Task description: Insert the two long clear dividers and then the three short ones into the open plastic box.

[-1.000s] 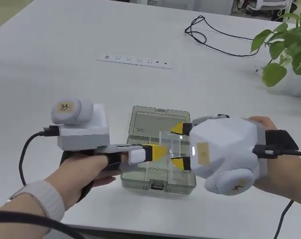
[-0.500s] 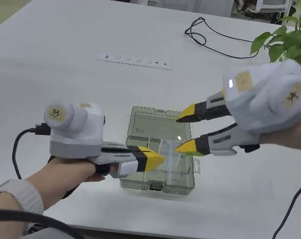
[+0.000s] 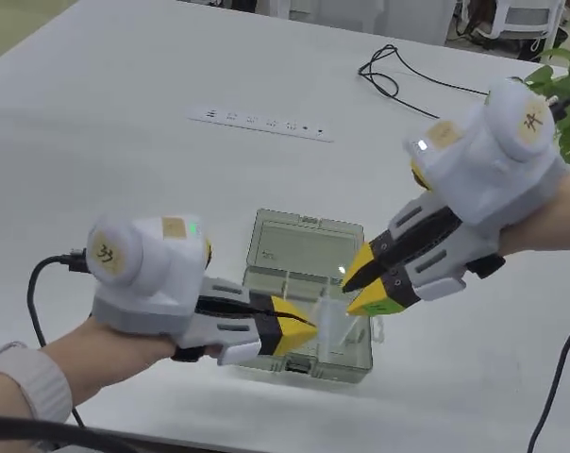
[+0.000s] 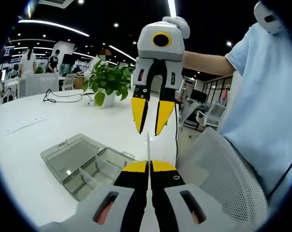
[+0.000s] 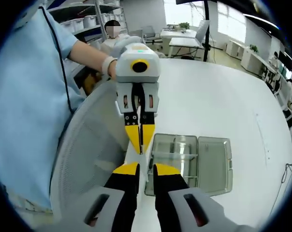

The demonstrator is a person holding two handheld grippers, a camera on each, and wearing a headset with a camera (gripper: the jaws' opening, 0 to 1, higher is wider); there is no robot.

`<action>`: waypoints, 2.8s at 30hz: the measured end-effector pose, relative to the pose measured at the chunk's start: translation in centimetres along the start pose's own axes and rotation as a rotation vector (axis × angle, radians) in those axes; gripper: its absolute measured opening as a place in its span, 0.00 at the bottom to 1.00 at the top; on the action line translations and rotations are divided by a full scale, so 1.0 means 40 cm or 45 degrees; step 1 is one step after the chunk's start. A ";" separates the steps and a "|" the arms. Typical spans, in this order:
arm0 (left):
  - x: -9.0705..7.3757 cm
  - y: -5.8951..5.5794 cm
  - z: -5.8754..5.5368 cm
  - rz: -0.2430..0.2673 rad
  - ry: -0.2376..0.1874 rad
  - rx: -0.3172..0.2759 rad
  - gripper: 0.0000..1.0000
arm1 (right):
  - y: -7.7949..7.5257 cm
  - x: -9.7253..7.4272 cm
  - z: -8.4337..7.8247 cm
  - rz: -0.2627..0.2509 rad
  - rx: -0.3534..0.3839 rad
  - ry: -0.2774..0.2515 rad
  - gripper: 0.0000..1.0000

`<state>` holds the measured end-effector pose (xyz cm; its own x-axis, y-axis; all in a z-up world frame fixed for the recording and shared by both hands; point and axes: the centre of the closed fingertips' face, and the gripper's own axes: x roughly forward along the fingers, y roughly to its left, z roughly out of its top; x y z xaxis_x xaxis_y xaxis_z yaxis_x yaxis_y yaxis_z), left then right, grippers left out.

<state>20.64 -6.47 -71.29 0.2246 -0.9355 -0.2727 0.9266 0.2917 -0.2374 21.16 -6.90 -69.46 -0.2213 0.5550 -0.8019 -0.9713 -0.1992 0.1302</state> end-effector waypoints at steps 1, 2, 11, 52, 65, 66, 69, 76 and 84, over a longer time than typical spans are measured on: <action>-0.001 -0.001 0.000 -0.006 0.004 0.013 0.00 | 0.001 0.002 0.001 0.001 -0.003 0.006 0.11; -0.002 -0.002 -0.001 -0.008 0.009 0.032 0.00 | 0.003 0.003 0.002 0.004 -0.005 0.011 0.10; -0.005 -0.001 0.002 -0.014 0.010 0.059 0.00 | 0.028 0.014 0.010 0.058 -0.019 0.040 0.05; -0.051 0.092 -0.067 0.273 0.134 0.014 0.58 | -0.045 0.042 0.006 -0.027 0.029 0.162 0.02; -0.107 0.155 -0.088 0.459 0.106 0.029 0.98 | -0.109 0.049 -0.017 -0.125 0.166 0.158 0.02; -0.111 0.158 -0.091 0.468 0.109 0.025 1.00 | -0.121 0.049 -0.020 -0.143 0.172 0.154 0.02; -0.118 0.153 -0.101 0.454 0.126 0.012 1.00 | -0.140 0.053 -0.035 -0.169 0.221 0.161 0.02; -0.124 0.154 -0.110 0.467 0.127 0.004 1.00 | -0.154 0.074 -0.060 -0.191 0.236 0.163 0.02; -0.119 0.148 -0.119 0.458 0.123 -0.012 0.99 | -0.158 0.090 -0.065 -0.211 0.227 0.146 0.02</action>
<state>23.60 0.66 -75.83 0.5052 -0.7499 -0.4271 0.7907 0.6005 -0.1191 26.74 -5.75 -74.68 -0.0561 0.4708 -0.8805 -0.9957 0.0382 0.0839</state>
